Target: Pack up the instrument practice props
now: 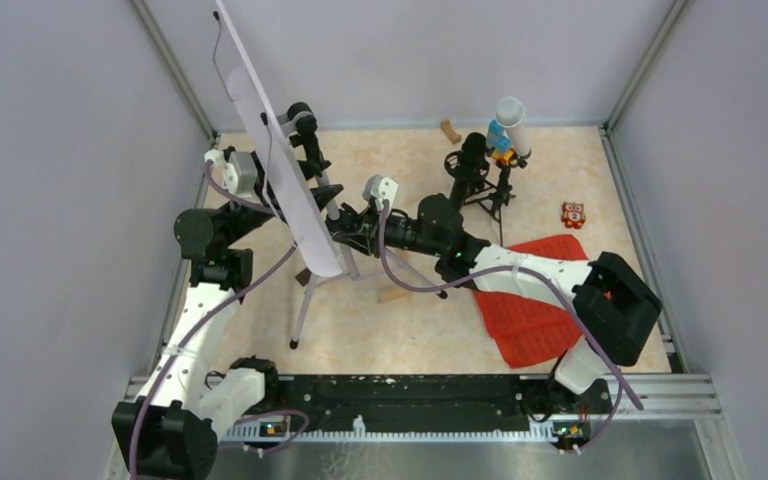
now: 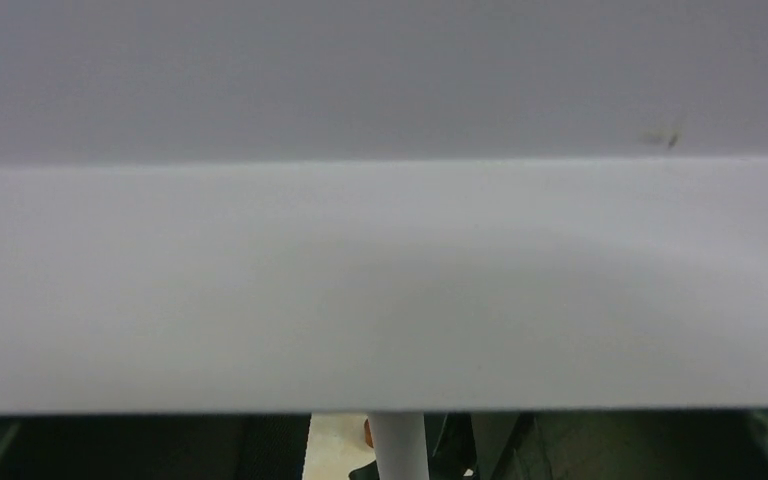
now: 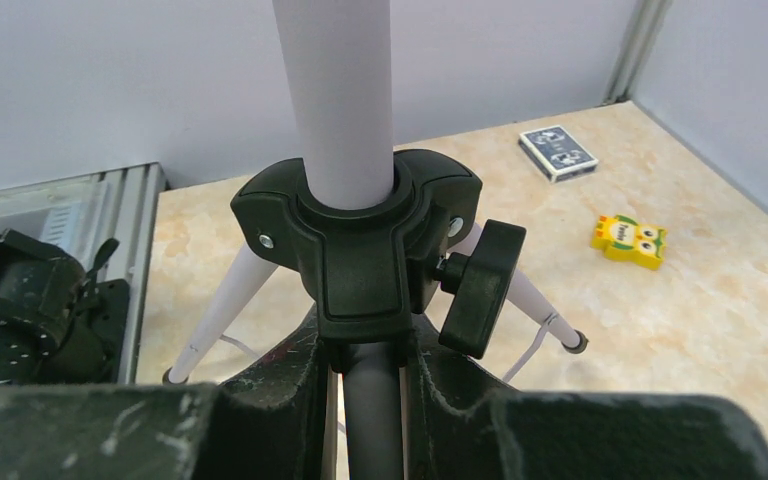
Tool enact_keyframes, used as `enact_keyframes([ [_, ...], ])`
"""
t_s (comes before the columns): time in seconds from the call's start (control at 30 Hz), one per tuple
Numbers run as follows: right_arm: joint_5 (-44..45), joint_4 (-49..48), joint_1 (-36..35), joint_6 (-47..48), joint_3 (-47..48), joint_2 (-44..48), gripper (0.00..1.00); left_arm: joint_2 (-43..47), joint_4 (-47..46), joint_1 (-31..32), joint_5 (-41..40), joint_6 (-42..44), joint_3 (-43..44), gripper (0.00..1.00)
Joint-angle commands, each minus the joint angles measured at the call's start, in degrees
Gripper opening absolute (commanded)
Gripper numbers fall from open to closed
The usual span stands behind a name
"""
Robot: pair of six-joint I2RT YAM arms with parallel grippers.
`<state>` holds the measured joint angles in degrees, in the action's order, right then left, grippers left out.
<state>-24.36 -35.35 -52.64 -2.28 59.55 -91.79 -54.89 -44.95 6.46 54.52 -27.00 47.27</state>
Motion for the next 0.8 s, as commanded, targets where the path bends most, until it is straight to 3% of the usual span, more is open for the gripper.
enact_keyframes([
  [0.0,6.5,-10.8,-1.5,4.8,2.3,7.2,0.00,1.0,-3.8,0.3,-2.4,1.6,1.4,0.58],
  [0.27,8.9,-7.3,-1.5,9.3,5.1,9.0,0.00,1.2,-1.4,0.2,-3.6,2.9,2.2,0.64],
  [0.4,15.1,-9.6,-2.9,8.4,4.1,9.6,0.00,1.3,-2.6,0.2,-6.8,2.1,0.9,0.86],
  [0.53,20.8,-11.1,-4.8,6.8,4.4,9.3,0.00,0.3,-6.3,0.2,-10.2,-0.4,-0.2,0.94],
  [0.77,33.5,-13.9,-10.0,5.3,6.3,8.4,0.00,-0.3,-7.4,0.3,-12.6,-0.4,-0.9,0.95],
])
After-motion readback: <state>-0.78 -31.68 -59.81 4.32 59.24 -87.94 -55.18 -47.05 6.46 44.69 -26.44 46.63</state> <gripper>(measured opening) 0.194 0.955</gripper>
